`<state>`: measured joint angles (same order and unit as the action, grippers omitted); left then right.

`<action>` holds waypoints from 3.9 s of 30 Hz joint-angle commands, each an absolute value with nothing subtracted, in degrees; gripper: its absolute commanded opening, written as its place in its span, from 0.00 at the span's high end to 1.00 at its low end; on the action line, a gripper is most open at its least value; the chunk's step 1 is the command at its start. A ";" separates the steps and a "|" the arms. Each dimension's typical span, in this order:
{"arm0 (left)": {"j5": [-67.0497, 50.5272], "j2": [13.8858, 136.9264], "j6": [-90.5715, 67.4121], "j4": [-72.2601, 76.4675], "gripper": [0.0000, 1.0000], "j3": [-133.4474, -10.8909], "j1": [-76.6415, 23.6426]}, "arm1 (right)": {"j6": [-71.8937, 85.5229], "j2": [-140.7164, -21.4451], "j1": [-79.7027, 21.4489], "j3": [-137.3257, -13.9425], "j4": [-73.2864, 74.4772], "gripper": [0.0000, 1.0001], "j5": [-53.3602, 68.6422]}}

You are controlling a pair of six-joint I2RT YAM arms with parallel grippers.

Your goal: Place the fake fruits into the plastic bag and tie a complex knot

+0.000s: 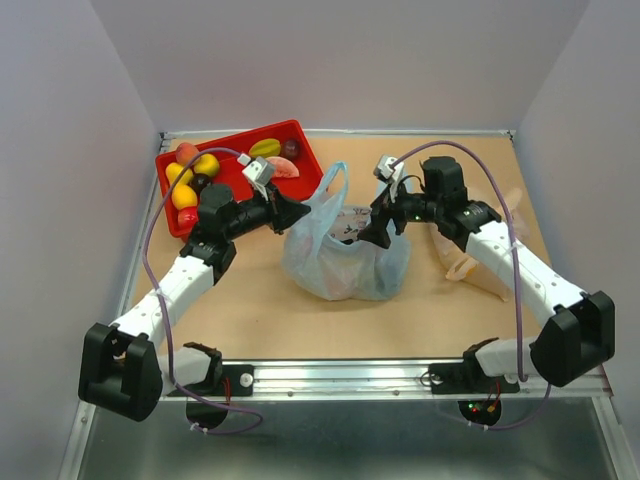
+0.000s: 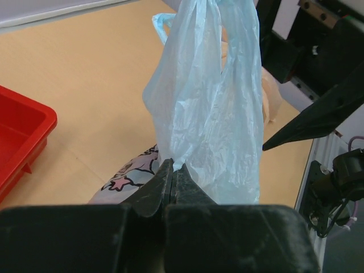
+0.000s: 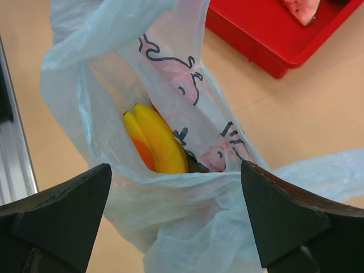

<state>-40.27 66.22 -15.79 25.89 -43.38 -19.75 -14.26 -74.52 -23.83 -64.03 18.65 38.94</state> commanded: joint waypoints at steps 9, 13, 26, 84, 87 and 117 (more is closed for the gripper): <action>-48.60 68.11 -16.96 32.17 1.00 -42.71 -18.55 | -31.46 -81.82 -25.05 -66.26 4.48 0.00 47.81; -49.39 68.38 -17.66 32.87 1.00 -42.63 -17.85 | -29.28 -86.20 -25.05 -69.42 4.04 0.00 50.79; -50.27 69.87 -17.67 34.72 1.00 -42.98 -15.56 | -11.44 -91.67 -24.87 -75.93 4.66 0.25 62.47; -67.14 70.58 -14.33 39.46 1.00 -43.15 -13.97 | -35.34 -84.90 -31.47 -57.39 -13.10 0.00 28.20; -70.83 70.66 -13.36 39.46 1.00 -43.07 -14.06 | -34.45 -86.65 -28.74 -59.23 -12.66 0.00 35.93; -59.93 66.97 -0.29 19.49 0.11 -53.16 -13.54 | -26.19 -90.44 -27.86 -62.40 3.07 1.00 56.78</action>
